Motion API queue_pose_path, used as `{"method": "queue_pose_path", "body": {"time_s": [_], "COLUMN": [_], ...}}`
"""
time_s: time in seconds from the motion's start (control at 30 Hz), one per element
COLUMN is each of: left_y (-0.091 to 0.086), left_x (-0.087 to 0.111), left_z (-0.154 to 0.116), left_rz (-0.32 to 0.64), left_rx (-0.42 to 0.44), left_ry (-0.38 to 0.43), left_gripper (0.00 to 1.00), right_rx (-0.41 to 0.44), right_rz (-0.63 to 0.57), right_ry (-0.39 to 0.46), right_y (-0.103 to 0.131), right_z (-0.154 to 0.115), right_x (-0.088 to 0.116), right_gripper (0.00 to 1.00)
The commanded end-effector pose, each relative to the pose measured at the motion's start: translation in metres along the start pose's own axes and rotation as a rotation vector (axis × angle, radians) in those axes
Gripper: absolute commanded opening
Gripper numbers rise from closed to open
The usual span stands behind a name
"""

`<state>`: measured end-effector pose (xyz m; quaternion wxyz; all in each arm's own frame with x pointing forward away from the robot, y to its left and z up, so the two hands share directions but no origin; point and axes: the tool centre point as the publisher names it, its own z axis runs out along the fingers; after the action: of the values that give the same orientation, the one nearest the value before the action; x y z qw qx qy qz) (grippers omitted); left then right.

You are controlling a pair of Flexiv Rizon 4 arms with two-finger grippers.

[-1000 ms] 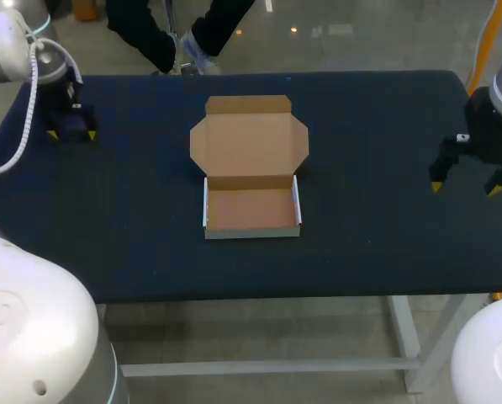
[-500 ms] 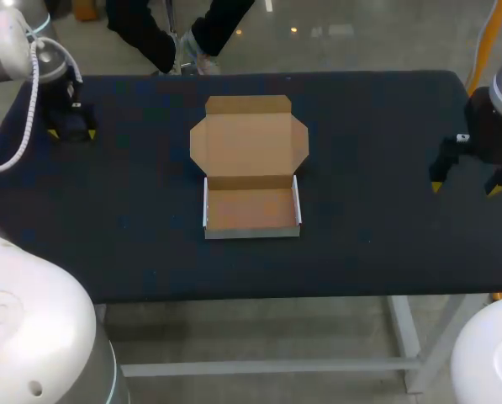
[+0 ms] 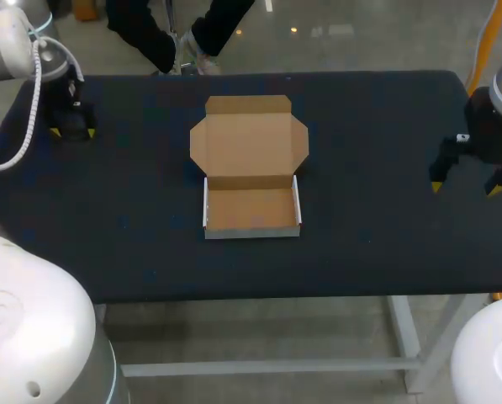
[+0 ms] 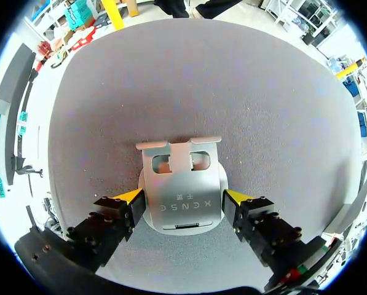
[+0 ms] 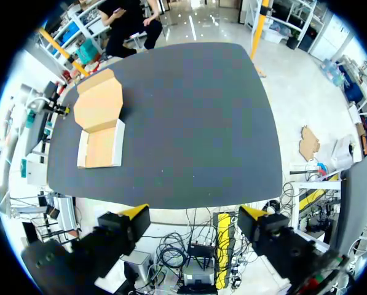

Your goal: Assemble the packaging by folding the flat box into shape, placing the metal phone stand inside, and closing the box properly

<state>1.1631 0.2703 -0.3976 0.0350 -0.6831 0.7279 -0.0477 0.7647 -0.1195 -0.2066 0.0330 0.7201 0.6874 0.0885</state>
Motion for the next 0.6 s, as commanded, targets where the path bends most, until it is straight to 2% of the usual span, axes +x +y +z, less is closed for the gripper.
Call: {"method": "queue_pose_path", "body": {"time_s": [0.03, 0.13, 0.17, 0.27, 0.3, 0.6], "left_y": [-0.0067, -0.0080, -0.0084, -0.0088, -0.0089, -0.0048], "left_x": [0.0004, 0.0007, 0.0007, 0.0007, 0.0006, -0.0023], "left_z": [0.0030, 0.0040, 0.0042, 0.0045, 0.0045, 0.0002], "left_rz": [-0.002, -0.002, -0.003, -0.006, -0.006, -0.019], "left_rx": [-0.014, -0.015, -0.016, -0.017, -0.016, -0.001], "left_ry": [-0.006, -0.008, -0.008, -0.009, -0.008, 0.002], "left_gripper": [0.81, 0.68, 0.61, 0.20, 0.00, 0.00], "right_rx": [0.005, 0.005, 0.005, 0.005, 0.005, 0.005], "right_rz": [0.000, 0.000, 0.000, 0.000, 0.000, 0.000], "right_ry": [-0.002, -0.002, -0.002, -0.002, -0.002, -0.002], "right_y": [-0.0003, -0.0003, -0.0003, -0.0003, -0.0003, -0.0003], "right_z": [-0.0027, -0.0027, -0.0027, -0.0027, -0.0027, -0.0027], "right_x": [0.0001, 0.0001, 0.0001, 0.0001, 0.0001, 0.0001], "right_gripper": [1.00, 1.00, 1.00, 1.00, 1.00, 1.00]}}
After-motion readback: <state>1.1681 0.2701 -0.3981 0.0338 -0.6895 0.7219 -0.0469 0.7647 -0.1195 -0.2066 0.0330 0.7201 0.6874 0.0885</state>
